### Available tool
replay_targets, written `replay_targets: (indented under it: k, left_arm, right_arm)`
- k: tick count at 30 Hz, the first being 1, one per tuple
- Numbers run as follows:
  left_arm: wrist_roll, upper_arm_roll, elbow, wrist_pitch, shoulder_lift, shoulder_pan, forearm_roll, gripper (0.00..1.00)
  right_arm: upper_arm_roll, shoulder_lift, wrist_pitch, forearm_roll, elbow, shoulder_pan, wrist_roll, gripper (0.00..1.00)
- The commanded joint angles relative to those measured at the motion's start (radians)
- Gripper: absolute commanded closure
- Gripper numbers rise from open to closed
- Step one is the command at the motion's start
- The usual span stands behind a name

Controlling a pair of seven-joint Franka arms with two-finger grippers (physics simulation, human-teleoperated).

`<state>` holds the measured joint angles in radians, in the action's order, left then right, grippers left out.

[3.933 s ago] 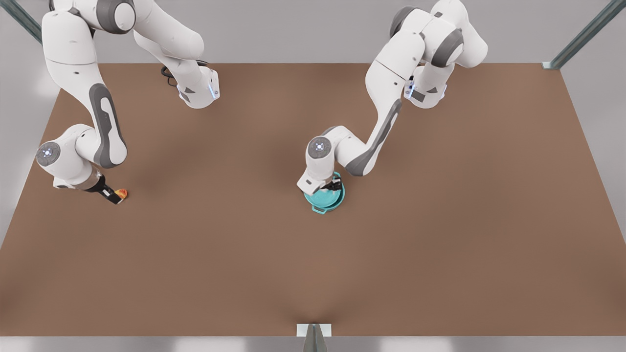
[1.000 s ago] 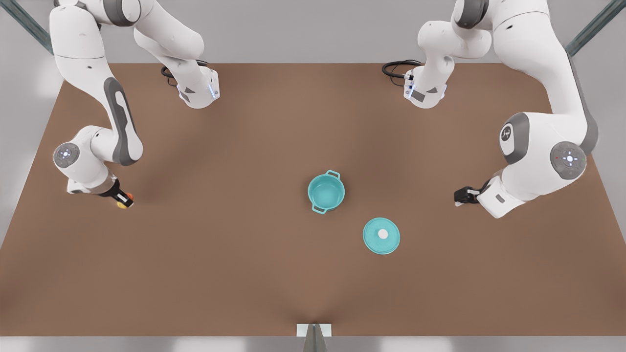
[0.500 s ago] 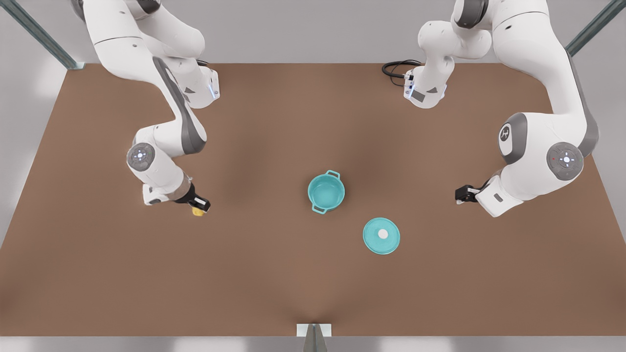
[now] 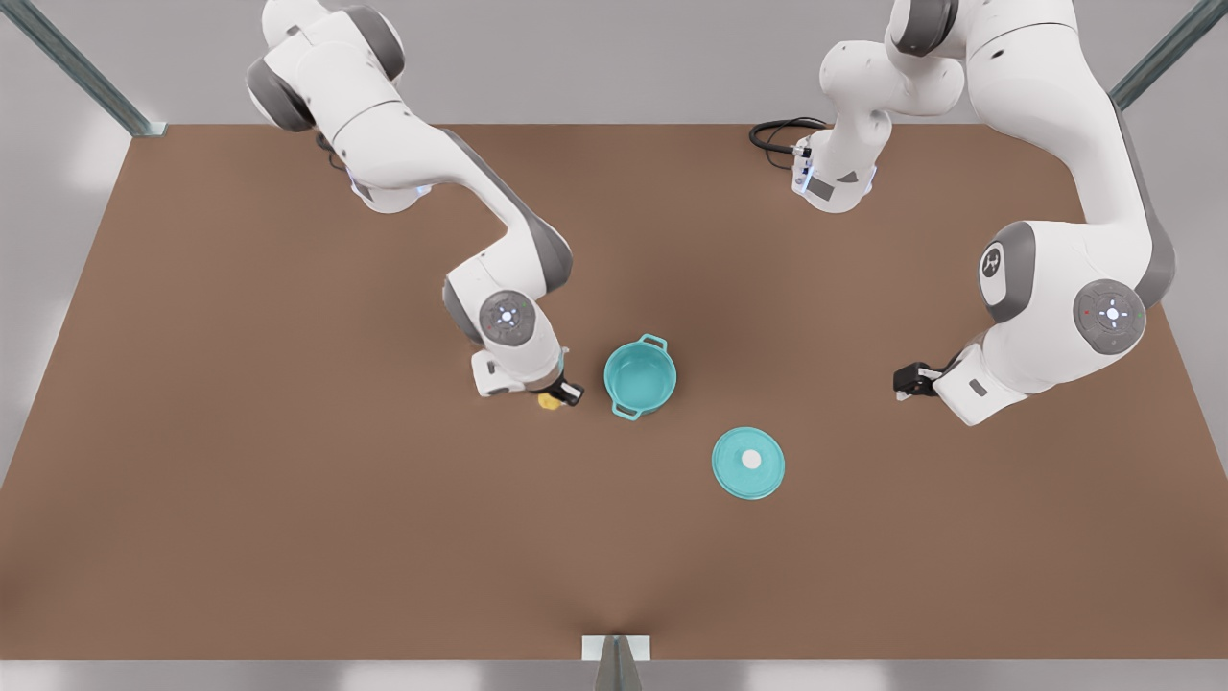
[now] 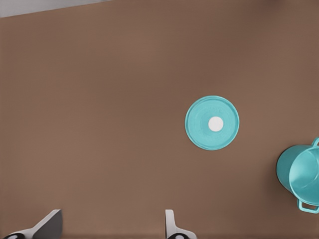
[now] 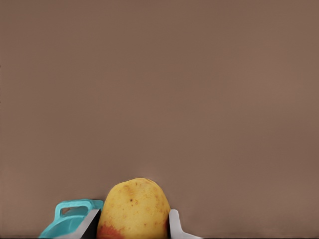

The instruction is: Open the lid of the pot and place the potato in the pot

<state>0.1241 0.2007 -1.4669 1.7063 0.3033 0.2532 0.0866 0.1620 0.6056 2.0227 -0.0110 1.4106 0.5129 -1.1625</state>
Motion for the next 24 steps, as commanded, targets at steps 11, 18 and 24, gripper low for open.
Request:
replay_targets:
  k: [11, 18, 24]
  left_arm:
    - [0.003, 0.0, 0.005, 0.001, 0.0, 0.0, 0.002, 0.0]
    - [0.003, 0.0, 0.005, 0.001, 0.002, 0.0, 0.002, 0.0]
    - [0.002, 0.0, 0.002, -0.001, 0.002, 0.001, 0.001, 0.0]
  right_arm:
    - [-0.048, 0.217, -0.064, -0.003, -0.222, 0.21, -0.681, 0.42]
    - [-0.065, 0.298, -0.036, -0.003, -0.308, 0.257, -0.701, 0.42]
    - [-0.065, 0.324, 0.008, -0.003, -0.317, 0.268, -0.7, 0.41]
